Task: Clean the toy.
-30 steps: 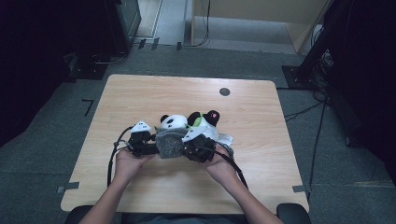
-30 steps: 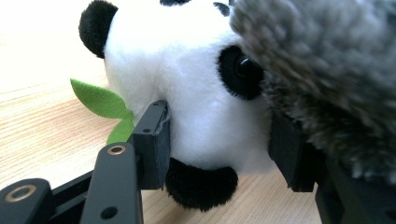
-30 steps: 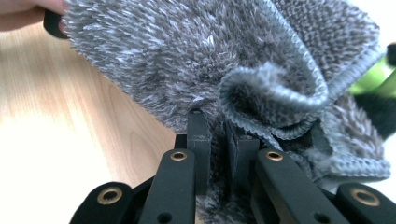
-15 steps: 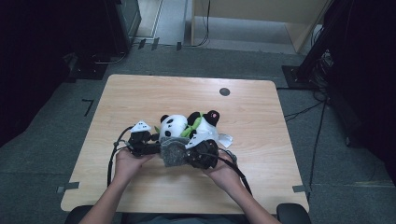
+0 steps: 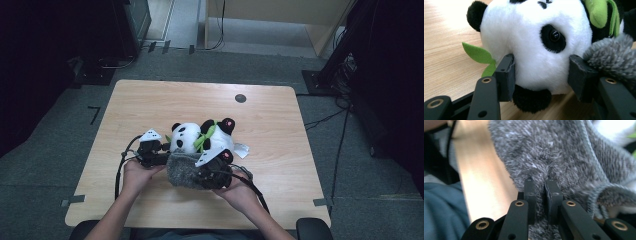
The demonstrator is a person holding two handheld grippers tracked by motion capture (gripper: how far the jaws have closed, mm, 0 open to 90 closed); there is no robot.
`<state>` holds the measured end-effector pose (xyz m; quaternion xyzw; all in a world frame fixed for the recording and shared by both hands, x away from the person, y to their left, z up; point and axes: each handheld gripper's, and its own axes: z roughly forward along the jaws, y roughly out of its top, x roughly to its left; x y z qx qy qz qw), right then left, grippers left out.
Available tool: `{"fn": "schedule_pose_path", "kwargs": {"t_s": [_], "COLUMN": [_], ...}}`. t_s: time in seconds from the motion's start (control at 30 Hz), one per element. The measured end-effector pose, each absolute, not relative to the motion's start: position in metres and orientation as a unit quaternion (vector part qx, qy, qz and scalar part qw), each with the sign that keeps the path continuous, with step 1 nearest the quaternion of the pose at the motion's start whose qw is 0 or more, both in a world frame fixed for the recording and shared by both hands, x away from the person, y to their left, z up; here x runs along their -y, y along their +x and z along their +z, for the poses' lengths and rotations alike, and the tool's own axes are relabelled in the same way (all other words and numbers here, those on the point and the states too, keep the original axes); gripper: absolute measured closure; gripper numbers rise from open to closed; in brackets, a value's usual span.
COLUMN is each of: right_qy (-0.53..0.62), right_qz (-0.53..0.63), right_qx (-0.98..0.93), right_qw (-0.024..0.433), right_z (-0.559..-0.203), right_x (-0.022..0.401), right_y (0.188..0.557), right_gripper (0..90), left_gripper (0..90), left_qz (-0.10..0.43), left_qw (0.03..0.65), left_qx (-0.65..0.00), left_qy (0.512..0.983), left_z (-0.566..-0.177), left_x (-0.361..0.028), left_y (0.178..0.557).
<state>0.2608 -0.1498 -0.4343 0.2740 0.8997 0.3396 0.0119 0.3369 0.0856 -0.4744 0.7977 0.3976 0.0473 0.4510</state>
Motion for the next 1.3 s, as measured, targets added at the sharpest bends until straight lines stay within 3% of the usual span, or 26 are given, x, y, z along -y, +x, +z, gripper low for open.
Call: {"fn": "schedule_pose_path", "kwargs": {"t_s": [0.23, 0.53, 0.9, 1.3], "right_qy": [0.259, 0.282, 0.283, 0.299], "right_qz": [0.349, 0.359, 0.348, 0.340], "right_qx": [-0.901, -0.889, -0.891, -0.886], "right_qw": [-0.017, 0.031, 0.065, 0.096], "right_z": [-0.429, -0.436, -0.453, -0.451], "right_x": [0.151, 0.160, 0.133, 0.161], "right_y": [0.251, 0.265, 0.297, 0.285], "right_gripper": [83.3, 83.3, 83.2, 83.2], "left_gripper": [44.5, 44.8, 45.2, 45.2], "left_qz": [0.047, 0.047, 0.047, 0.050], "left_qw": [0.449, 0.449, 0.450, 0.448], "left_qx": [-0.397, -0.398, -0.399, -0.397], "left_qy": [0.799, 0.799, 0.798, 0.799], "left_z": [-0.474, -0.474, -0.474, -0.474], "left_x": [-0.085, -0.085, -0.085, -0.085], "left_y": [0.337, 0.337, 0.337, 0.337]}}
